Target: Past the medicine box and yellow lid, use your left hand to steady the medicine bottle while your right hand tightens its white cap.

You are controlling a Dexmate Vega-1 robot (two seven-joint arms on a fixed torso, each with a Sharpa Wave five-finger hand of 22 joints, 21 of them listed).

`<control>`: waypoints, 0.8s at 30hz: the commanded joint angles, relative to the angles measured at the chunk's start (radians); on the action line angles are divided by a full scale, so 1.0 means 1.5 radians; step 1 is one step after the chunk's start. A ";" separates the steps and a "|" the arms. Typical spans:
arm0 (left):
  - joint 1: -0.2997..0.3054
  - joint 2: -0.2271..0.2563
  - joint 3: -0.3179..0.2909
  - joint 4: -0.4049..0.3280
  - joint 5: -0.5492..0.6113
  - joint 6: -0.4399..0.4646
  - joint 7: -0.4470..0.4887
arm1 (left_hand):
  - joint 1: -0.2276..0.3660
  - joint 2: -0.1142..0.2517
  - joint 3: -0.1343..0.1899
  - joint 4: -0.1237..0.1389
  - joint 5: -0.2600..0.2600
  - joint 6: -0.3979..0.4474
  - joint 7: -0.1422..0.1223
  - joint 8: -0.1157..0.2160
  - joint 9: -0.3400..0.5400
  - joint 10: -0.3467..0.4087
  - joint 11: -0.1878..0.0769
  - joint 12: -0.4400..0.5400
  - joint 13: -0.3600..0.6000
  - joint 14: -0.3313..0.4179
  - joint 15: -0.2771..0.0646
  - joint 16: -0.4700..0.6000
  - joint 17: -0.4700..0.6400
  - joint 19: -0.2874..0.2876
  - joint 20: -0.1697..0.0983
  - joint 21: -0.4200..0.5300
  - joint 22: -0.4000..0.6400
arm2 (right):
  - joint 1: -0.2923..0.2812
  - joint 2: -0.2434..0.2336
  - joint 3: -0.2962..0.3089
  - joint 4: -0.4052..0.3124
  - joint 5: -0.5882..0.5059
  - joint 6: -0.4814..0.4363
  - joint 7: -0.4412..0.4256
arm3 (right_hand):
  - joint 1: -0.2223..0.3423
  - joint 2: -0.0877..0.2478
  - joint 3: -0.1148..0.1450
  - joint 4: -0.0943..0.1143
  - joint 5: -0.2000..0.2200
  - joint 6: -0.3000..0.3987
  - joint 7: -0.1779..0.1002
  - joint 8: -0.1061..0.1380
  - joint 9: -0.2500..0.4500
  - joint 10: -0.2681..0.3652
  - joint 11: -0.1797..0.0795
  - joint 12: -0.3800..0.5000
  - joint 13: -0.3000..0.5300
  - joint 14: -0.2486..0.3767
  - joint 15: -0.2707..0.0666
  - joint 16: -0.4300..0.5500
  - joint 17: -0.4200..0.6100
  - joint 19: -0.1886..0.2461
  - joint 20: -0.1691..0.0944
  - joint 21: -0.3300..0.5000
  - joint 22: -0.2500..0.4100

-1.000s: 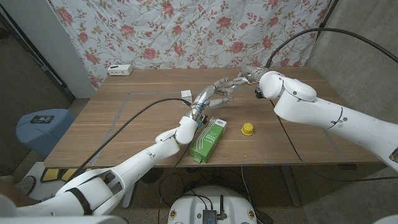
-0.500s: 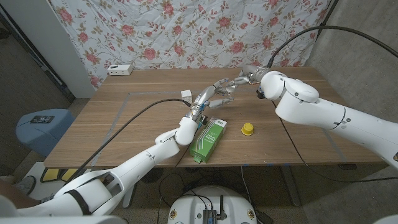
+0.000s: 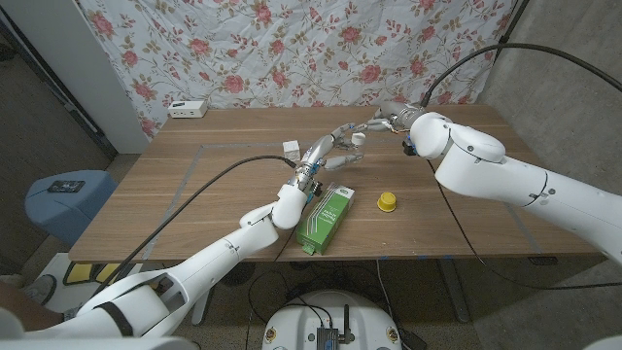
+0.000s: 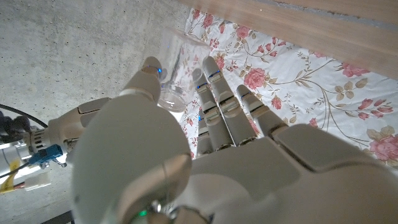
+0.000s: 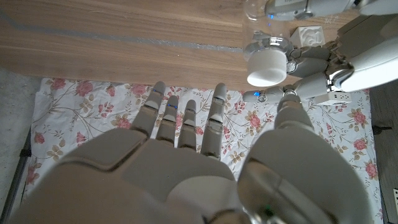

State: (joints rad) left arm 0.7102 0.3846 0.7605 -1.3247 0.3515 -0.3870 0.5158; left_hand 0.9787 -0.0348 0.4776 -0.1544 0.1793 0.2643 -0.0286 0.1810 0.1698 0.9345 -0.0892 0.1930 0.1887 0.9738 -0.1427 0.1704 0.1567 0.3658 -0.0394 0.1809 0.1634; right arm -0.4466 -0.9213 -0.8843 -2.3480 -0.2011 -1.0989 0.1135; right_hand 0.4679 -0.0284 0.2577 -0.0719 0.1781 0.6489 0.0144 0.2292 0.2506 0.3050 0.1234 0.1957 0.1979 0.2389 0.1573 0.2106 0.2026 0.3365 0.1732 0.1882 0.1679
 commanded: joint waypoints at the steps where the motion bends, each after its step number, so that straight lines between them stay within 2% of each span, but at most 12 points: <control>1: 0.018 0.017 -0.013 -0.031 0.002 0.010 0.002 | 0.004 0.007 0.003 0.003 0.005 0.002 -0.004 0.003 0.003 0.054 -0.053 0.002 0.002 0.002 -0.044 0.002 0.003 -0.002 -0.079 0.003 0.002 | -0.054 0.001 0.053 -0.011 0.037 0.022 -0.054 | -0.006 0.004 -0.002 0.000 0.000 -0.016 0.004 -0.009 0.000 -0.003 0.001 0.000 0.003 0.000 0.005 0.000 0.003 -0.002 0.000 0.000 0.002; 4: 0.024 0.023 -0.017 -0.040 0.002 0.011 0.002 | 0.003 0.008 0.003 0.003 0.005 0.000 -0.005 0.002 0.004 0.053 -0.054 0.002 0.002 0.001 -0.044 0.002 0.003 -0.001 -0.076 0.003 0.001 | -0.080 0.003 0.079 -0.008 0.053 0.043 -0.078 | -0.008 0.006 -0.002 0.001 0.000 -0.022 0.004 -0.012 -0.001 -0.002 0.002 0.001 0.003 0.001 0.003 0.001 0.003 -0.002 0.000 0.000 0.002; 7: 0.030 0.029 -0.023 -0.050 0.000 0.012 0.002 | 0.003 0.008 0.003 0.004 0.005 -0.001 -0.004 0.002 0.004 0.052 -0.053 0.001 0.002 0.000 -0.044 0.001 0.003 0.000 -0.074 0.003 0.001 | -0.094 0.008 0.094 -0.006 0.065 0.049 -0.092 | -0.023 0.018 -0.003 0.010 -0.001 -0.033 0.012 -0.017 -0.003 -0.003 0.003 0.001 0.003 0.003 0.002 0.003 0.005 0.002 -0.002 0.002 0.002; 11: 0.040 0.038 -0.031 -0.065 0.000 0.017 0.002 | 0.003 0.008 0.004 0.004 0.005 -0.001 -0.004 0.002 0.004 0.052 -0.052 0.002 0.002 -0.001 -0.044 0.001 0.003 0.001 -0.071 0.004 0.001 | -0.119 0.014 0.118 -0.001 0.081 0.071 -0.120 | -0.043 0.030 -0.006 0.022 -0.001 -0.050 0.009 -0.023 -0.005 -0.003 0.007 0.002 0.003 0.002 0.001 0.004 0.007 0.009 -0.003 0.004 0.002; 19: 0.056 0.052 -0.047 -0.087 -0.008 0.014 0.000 | 0.004 0.006 0.002 0.002 0.004 -0.001 -0.004 0.002 0.004 0.052 -0.052 0.002 0.002 -0.001 -0.045 0.002 0.003 0.014 -0.047 0.008 0.001 | -0.162 0.026 0.156 0.017 0.107 0.123 -0.166 | -0.061 0.040 -0.008 0.032 0.001 -0.053 0.009 -0.023 -0.007 0.001 0.006 0.004 0.003 0.003 -0.004 0.005 0.009 0.013 -0.010 0.005 0.002; 24: 0.066 0.058 -0.057 -0.097 -0.013 0.012 -0.001 | 0.006 0.006 0.002 0.001 0.004 -0.001 -0.004 0.002 0.004 0.051 -0.051 0.001 0.002 -0.001 -0.045 0.002 0.003 0.015 -0.045 0.007 0.001 | -0.191 0.039 0.175 0.028 0.117 0.143 -0.202 | -0.072 0.047 -0.010 0.038 0.002 -0.054 0.008 -0.022 -0.008 0.006 0.002 0.006 0.003 0.005 -0.010 0.006 0.010 0.015 -0.013 0.005 0.002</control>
State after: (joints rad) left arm 0.7784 0.4478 0.7037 -1.4307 0.3452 -0.3671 0.5181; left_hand 0.9788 -0.0348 0.4798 -0.1522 0.1823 0.2606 -0.0323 0.1810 0.1698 0.9345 -0.0892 0.1915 0.1887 0.9737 -0.1428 0.1704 0.1567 0.3768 -0.0430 0.1858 0.1634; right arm -0.6469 -0.8916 -0.6904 -2.3330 -0.0686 -0.9584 -0.0908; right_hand 0.3717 0.0391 0.2427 -0.0260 0.1781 0.5748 0.0287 0.1947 0.2368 0.2983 0.1302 0.1970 0.1977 0.2392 0.1570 0.2150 0.2119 0.3528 0.1572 0.1934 0.1679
